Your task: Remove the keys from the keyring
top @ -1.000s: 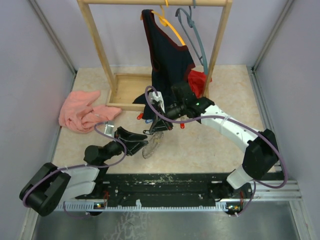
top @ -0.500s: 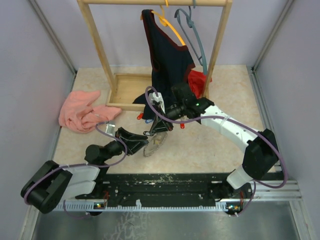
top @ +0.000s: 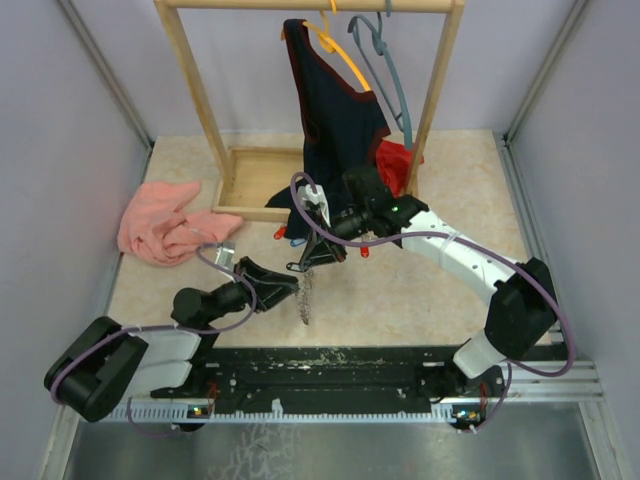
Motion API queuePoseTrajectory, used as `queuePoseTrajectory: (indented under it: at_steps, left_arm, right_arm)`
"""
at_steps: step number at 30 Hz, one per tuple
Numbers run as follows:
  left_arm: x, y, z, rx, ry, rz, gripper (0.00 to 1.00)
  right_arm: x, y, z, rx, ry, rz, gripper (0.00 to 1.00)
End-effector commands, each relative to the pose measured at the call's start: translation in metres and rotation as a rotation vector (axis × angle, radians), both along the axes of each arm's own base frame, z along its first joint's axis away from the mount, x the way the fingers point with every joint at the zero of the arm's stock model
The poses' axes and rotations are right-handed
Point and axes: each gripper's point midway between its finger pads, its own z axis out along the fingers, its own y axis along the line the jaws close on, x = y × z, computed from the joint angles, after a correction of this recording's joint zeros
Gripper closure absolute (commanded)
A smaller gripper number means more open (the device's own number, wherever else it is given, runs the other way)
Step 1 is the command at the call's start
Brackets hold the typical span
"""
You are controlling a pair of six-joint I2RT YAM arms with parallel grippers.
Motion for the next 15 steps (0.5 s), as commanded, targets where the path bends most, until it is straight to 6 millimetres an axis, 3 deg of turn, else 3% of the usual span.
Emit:
queuePoseTrajectory:
  at_steps: [1,15]
  left_arm:
    - [-0.020,0.012,0.064,-0.152,-0.306,0.005,0.57]
    - [0.003,0.014,0.077,-0.106,-0.312,0.120,0.56]
  right_arm:
    - [-0.004,-0.001,0.030,0.092,-0.067,0.035,1.00]
    - [-0.005,-0.001,0.031,0.095,-0.063,0.040,1.00]
